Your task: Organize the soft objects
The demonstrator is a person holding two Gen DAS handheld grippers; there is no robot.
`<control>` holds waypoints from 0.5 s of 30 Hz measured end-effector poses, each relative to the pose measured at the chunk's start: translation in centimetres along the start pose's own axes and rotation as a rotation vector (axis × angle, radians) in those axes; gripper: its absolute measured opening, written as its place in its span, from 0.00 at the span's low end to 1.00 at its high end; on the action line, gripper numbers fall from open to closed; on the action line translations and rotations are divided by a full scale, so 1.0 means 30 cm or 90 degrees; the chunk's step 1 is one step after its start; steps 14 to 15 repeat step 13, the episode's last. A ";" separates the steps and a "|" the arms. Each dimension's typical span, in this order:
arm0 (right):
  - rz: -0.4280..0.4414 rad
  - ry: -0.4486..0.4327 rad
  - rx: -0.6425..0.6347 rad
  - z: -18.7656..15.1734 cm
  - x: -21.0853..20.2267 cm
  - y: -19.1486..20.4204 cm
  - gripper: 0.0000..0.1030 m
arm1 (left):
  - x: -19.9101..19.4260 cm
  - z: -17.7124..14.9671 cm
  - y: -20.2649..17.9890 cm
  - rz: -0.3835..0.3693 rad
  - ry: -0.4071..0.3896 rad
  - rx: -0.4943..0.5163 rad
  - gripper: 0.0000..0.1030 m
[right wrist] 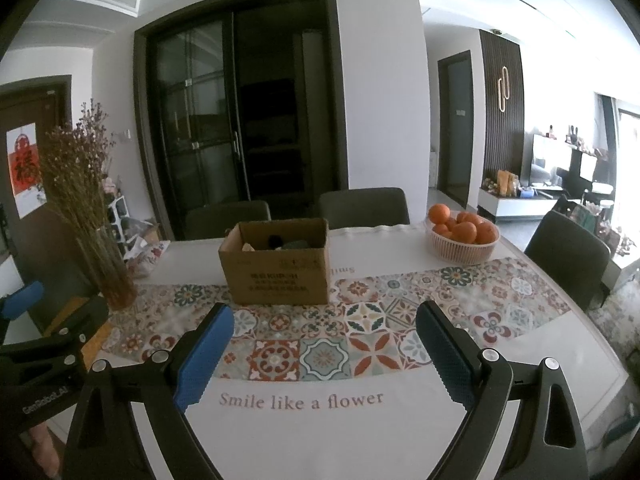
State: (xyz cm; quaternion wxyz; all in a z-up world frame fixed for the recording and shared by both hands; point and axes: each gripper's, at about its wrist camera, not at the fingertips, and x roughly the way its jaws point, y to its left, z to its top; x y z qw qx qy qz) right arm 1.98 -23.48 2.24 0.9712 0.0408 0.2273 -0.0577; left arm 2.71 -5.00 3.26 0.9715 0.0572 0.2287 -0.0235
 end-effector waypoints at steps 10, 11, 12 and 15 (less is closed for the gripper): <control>0.000 0.002 0.000 0.003 0.005 0.004 0.91 | 0.005 0.000 -0.001 -0.001 0.003 -0.002 1.00; 0.000 0.003 0.000 0.003 0.004 0.004 0.91 | 0.005 0.000 -0.001 -0.001 0.003 -0.002 1.00; 0.000 0.003 0.000 0.003 0.008 0.006 0.91 | 0.007 -0.001 -0.002 -0.002 0.004 -0.002 1.00; 0.000 0.004 0.001 0.003 0.011 0.005 0.91 | 0.008 -0.002 -0.003 -0.002 0.005 -0.002 1.00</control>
